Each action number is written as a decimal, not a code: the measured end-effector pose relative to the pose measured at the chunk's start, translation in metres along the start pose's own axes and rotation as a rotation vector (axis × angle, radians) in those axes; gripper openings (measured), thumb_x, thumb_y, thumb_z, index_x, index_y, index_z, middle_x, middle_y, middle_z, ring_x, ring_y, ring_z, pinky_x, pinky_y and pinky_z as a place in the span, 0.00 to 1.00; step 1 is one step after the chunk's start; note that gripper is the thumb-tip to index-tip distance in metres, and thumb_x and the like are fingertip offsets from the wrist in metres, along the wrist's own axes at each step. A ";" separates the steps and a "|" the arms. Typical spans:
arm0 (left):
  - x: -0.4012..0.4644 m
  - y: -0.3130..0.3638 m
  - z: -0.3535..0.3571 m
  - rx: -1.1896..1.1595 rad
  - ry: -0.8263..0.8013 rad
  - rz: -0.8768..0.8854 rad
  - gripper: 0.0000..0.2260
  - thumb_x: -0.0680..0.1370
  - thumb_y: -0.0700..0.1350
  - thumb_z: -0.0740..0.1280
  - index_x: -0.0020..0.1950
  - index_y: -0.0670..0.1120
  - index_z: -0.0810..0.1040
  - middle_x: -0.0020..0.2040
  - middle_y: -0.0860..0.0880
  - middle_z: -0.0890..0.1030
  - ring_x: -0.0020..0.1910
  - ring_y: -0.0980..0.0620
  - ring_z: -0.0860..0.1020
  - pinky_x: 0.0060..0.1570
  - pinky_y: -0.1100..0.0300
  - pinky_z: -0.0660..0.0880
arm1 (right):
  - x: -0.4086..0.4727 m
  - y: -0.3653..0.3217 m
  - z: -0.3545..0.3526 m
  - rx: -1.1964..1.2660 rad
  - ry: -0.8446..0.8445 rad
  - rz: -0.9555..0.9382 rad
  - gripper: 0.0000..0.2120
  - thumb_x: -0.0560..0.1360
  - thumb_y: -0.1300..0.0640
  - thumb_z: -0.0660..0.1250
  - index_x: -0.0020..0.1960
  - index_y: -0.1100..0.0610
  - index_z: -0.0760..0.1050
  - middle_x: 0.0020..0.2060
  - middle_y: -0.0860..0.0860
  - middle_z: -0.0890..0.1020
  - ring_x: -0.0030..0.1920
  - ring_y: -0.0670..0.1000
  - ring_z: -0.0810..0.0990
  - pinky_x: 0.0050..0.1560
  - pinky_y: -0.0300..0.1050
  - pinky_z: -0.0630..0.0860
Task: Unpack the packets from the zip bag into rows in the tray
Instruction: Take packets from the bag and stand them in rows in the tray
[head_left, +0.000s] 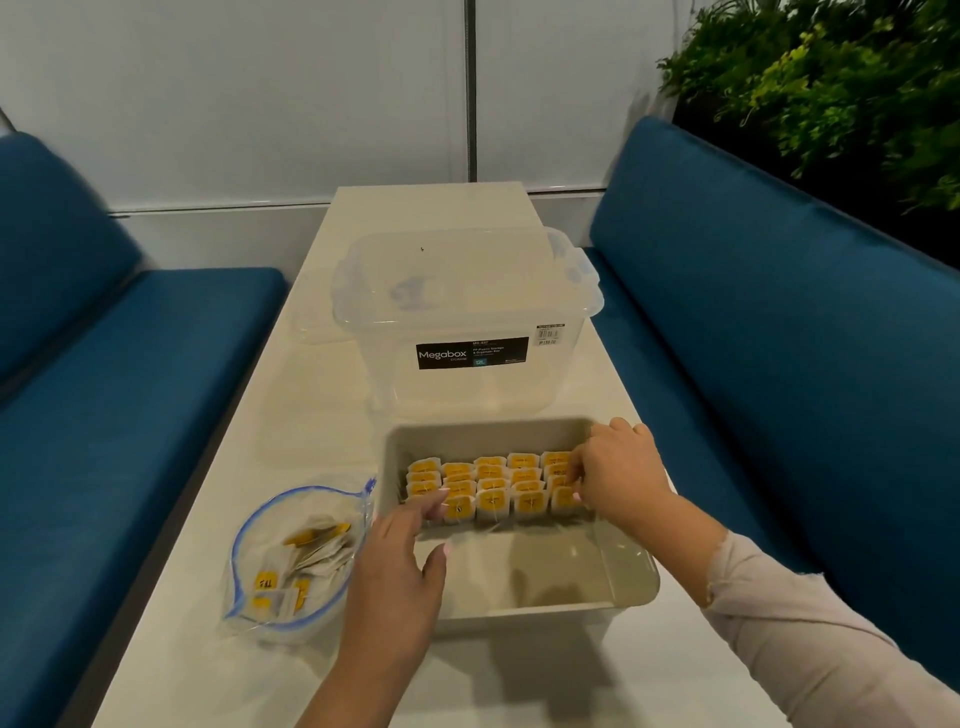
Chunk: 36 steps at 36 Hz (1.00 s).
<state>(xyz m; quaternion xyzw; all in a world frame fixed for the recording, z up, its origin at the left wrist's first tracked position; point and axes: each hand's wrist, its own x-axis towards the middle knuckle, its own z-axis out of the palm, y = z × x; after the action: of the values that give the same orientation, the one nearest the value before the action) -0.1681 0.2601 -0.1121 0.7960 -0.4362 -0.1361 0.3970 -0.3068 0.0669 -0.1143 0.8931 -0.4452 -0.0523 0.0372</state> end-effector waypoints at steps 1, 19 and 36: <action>0.000 0.000 0.000 -0.004 -0.002 0.000 0.23 0.73 0.39 0.69 0.60 0.62 0.69 0.48 0.71 0.70 0.49 0.75 0.67 0.48 0.75 0.62 | -0.001 0.001 -0.001 0.010 0.001 0.000 0.09 0.76 0.47 0.66 0.55 0.45 0.80 0.49 0.48 0.77 0.52 0.50 0.70 0.55 0.44 0.66; 0.000 -0.040 -0.084 0.156 0.401 -0.044 0.20 0.69 0.30 0.67 0.35 0.58 0.76 0.57 0.58 0.74 0.57 0.56 0.70 0.48 0.83 0.59 | -0.019 -0.060 -0.045 0.363 0.144 -0.130 0.07 0.70 0.43 0.70 0.48 0.41 0.80 0.33 0.39 0.71 0.44 0.45 0.68 0.47 0.44 0.63; 0.001 -0.090 -0.114 0.203 -0.162 -0.291 0.27 0.74 0.37 0.65 0.73 0.46 0.64 0.73 0.51 0.64 0.72 0.56 0.63 0.65 0.73 0.55 | -0.026 -0.231 -0.060 0.010 0.019 -0.528 0.11 0.77 0.57 0.60 0.55 0.51 0.78 0.49 0.50 0.82 0.54 0.54 0.73 0.49 0.48 0.58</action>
<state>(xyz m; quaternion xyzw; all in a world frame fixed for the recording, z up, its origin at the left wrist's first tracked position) -0.0508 0.3454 -0.1055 0.8731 -0.3586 -0.2110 0.2543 -0.1323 0.2274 -0.0795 0.9790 -0.1965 -0.0496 0.0220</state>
